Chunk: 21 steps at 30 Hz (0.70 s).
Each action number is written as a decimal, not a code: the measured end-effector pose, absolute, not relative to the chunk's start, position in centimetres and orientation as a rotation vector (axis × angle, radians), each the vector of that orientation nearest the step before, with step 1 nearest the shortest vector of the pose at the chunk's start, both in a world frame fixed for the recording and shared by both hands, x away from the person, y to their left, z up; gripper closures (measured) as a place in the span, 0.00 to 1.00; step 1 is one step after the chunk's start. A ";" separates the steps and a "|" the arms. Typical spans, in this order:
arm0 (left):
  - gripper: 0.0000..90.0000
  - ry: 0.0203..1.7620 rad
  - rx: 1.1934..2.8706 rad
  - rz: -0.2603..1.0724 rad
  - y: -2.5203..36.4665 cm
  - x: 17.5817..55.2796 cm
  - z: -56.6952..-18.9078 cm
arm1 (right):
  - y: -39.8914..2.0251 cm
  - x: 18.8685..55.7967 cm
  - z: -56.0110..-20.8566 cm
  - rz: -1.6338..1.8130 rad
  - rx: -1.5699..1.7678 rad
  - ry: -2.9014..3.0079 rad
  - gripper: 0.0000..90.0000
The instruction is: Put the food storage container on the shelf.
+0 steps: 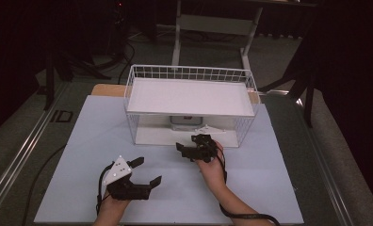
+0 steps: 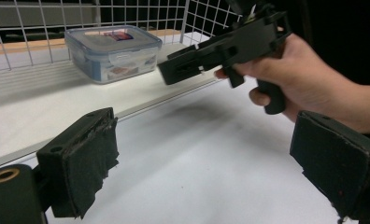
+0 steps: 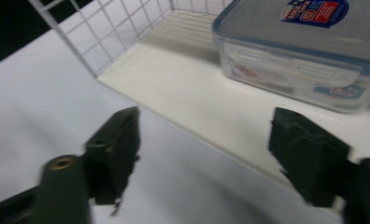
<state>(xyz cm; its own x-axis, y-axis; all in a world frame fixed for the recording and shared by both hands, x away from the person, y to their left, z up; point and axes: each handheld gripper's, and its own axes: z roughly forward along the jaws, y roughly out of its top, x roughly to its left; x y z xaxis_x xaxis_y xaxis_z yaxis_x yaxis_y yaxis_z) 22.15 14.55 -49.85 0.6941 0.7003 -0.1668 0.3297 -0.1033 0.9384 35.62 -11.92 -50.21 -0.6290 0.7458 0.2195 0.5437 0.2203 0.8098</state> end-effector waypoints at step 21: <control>0.10 0.804 1.706 0.345 14.5 22.0 -49.4 | -15.7 31.0 -48.6 1.425 1.082 2.301 0.19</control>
<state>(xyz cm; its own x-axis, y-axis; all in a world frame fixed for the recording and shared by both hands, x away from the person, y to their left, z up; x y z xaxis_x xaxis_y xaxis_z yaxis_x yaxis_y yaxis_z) 22.04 14.54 -49.41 0.7211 0.6691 -0.1798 0.3303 -0.1038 0.9382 31.01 -15.65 -48.61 -0.7023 0.6885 0.1808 0.4686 0.2559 0.8455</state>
